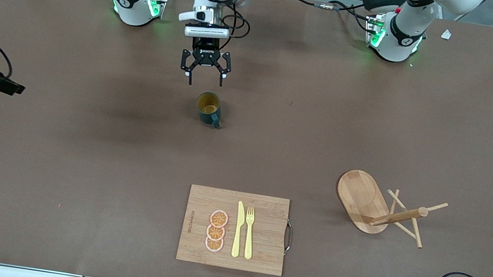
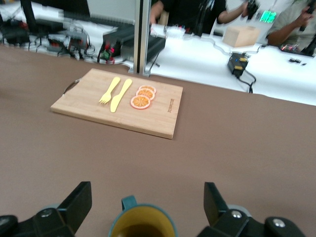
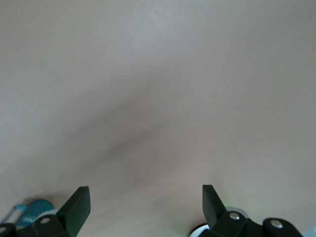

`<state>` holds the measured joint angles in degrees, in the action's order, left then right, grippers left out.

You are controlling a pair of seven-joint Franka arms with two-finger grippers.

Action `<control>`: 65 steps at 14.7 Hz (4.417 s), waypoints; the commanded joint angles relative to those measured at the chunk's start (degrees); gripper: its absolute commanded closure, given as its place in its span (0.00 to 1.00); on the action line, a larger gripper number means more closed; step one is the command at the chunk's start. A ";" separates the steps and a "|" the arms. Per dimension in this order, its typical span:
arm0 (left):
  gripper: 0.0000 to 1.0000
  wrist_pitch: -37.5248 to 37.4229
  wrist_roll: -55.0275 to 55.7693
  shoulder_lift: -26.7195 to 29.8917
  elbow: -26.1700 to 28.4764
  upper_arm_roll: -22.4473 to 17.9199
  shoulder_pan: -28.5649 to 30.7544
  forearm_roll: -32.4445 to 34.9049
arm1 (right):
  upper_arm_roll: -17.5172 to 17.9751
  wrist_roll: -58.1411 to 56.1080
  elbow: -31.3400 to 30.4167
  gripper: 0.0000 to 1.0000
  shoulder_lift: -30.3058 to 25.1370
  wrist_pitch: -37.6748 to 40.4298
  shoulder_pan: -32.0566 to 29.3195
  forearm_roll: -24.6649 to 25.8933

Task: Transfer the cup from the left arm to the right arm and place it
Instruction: 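Raise the left gripper while the right gripper reaches toward the mug, then grasp the mug rim with the right gripper while the left gripper withdraws, then lift the mug with the right gripper and carry it sideways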

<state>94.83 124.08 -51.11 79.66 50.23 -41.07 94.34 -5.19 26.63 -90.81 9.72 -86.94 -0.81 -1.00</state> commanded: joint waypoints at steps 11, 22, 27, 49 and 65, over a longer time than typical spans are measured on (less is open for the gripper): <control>0.00 0.19 -40.27 1.63 -1.26 31.77 41.76 -26.20 | 0.00 72.10 -21.68 0.00 -5.67 -18.95 26.54 -1.29; 0.00 -0.08 -62.80 2.94 -6.17 30.47 51.53 -40.44 | 0.00 113.28 -22.39 0.00 0.29 -31.26 43.69 -2.95; 0.00 1.23 -76.76 12.95 -6.71 17.02 51.79 -56.96 | -0.08 114.51 -22.48 0.02 6.10 -34.25 46.34 -3.83; 0.00 -12.39 -132.07 37.91 -6.01 -35.69 44.17 -93.78 | 0.00 119.53 -30.12 0.74 8.21 -45.77 50.38 -4.54; 0.00 -7.99 -119.33 53.57 6.56 -47.16 38.35 -94.87 | -0.08 53.59 -30.12 1.00 -0.04 -36.64 38.97 -4.71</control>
<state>85.46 4.64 -0.04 83.61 3.45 -2.16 -0.48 -5.96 93.34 -119.55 12.47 -125.67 41.59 -4.70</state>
